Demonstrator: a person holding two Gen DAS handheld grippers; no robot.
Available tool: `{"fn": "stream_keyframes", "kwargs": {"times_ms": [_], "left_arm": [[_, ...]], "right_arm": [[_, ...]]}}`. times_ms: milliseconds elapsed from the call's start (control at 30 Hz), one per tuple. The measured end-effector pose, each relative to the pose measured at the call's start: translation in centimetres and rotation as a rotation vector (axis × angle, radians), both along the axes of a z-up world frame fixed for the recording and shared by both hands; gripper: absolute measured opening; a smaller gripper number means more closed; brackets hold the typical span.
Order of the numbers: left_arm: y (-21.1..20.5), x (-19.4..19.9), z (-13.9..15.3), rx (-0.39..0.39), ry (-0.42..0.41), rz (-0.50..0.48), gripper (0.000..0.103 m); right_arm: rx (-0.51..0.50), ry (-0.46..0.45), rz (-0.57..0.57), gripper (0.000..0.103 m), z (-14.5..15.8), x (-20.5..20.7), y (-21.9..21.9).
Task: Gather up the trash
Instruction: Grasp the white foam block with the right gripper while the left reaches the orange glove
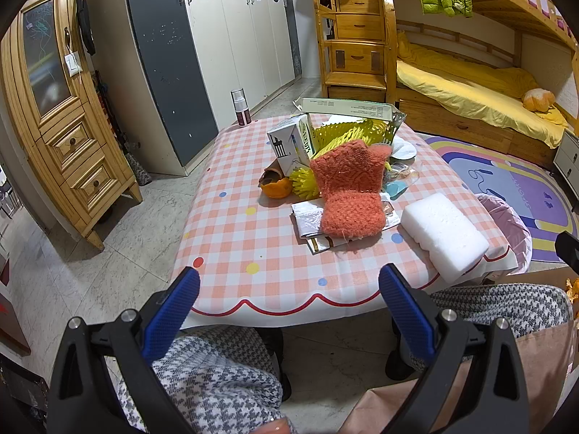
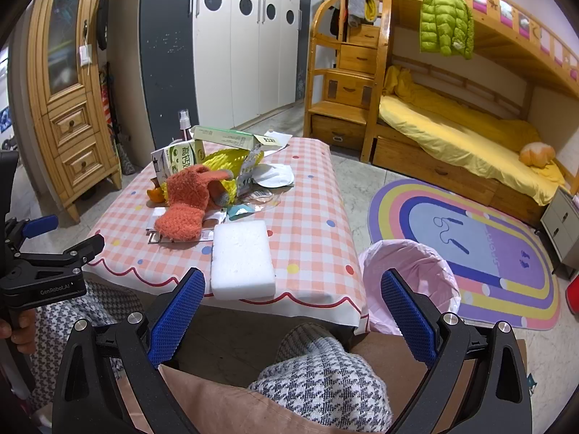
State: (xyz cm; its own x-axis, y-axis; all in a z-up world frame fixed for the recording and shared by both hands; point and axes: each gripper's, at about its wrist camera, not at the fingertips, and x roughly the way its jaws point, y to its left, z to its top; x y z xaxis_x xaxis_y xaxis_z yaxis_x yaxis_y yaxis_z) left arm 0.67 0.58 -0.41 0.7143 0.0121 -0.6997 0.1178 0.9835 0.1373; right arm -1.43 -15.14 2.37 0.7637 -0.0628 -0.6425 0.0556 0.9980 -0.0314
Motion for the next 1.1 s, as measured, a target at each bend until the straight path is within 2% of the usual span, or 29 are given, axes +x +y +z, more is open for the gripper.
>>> {"fn": "stream_keyframes", "kwargs": {"times_ms": [367, 600, 667, 767, 867, 967, 1100], "left_arm": [[0.0, 0.6, -0.5, -0.002, 0.015, -0.003, 0.096], [0.4, 2.0, -1.5, -0.05, 0.025, -0.025, 0.096], [0.8, 2.3, -1.8, -0.056, 0.026, -0.023, 0.096], [1.3, 2.8, -2.2, -0.067, 0.028, -0.019, 0.096], [2.0, 3.3, -2.7, -0.079, 0.038, -0.016, 0.096], [2.4, 3.7, -3.3, -0.085, 0.051, -0.012, 0.096], [2.7, 4.7, -4.3, -0.11, 0.105, -0.035, 0.096]], "right_arm": [[0.006, 0.008, 0.003, 0.097, -0.6, 0.3, 0.1], [0.116, -0.043, 0.089, 0.097, -2.7, 3.5, 1.1], [0.129, 0.028, 0.133, 0.097, -3.5, 4.8, 2.0], [0.091, 0.131, 0.114, 0.096, -4.9, 6.7, 2.9], [0.099, 0.163, 0.108, 0.095, -5.9, 8.0, 3.2], [0.02, 0.183, 0.098, 0.095, -7.3, 8.7, 3.6], [0.0, 0.235, 0.085, 0.093, -8.6, 9.7, 3.5]]}}
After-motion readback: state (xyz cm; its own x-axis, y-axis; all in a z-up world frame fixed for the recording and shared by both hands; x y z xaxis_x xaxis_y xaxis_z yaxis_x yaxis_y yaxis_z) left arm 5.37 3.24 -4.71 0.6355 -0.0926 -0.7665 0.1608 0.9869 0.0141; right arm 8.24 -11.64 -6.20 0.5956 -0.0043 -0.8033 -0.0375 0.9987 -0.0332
